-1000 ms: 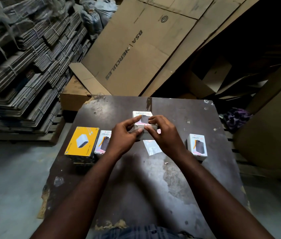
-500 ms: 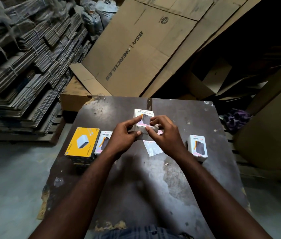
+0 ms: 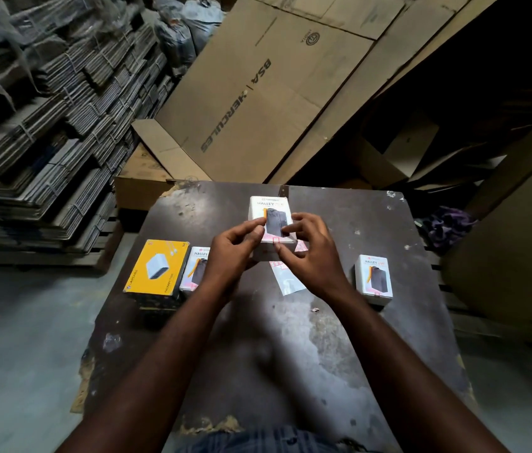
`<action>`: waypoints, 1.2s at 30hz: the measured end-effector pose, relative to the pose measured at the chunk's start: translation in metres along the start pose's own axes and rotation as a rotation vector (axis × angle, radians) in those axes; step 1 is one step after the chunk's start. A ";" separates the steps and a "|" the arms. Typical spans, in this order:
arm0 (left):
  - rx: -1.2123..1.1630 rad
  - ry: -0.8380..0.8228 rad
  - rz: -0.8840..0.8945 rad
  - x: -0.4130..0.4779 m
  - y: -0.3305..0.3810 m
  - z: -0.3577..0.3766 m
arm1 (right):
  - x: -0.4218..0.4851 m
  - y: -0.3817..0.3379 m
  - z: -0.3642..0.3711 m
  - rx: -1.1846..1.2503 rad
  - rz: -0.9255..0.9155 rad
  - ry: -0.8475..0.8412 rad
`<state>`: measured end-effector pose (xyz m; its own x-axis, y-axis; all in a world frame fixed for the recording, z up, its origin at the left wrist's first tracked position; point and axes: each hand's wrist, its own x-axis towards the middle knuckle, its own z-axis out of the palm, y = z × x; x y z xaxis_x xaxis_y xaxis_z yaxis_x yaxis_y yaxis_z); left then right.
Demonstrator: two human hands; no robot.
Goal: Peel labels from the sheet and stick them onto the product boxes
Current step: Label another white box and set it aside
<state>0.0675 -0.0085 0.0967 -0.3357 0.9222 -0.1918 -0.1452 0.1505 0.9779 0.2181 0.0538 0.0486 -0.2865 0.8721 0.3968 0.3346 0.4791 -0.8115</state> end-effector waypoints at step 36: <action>0.175 0.055 0.112 -0.005 -0.020 0.003 | -0.002 -0.017 0.014 0.296 0.564 -0.008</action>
<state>0.0745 -0.0152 0.0778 -0.3916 0.9166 -0.0804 0.0581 0.1118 0.9920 0.2002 0.0430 0.0553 -0.1455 0.9810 -0.1281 0.1736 -0.1021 -0.9795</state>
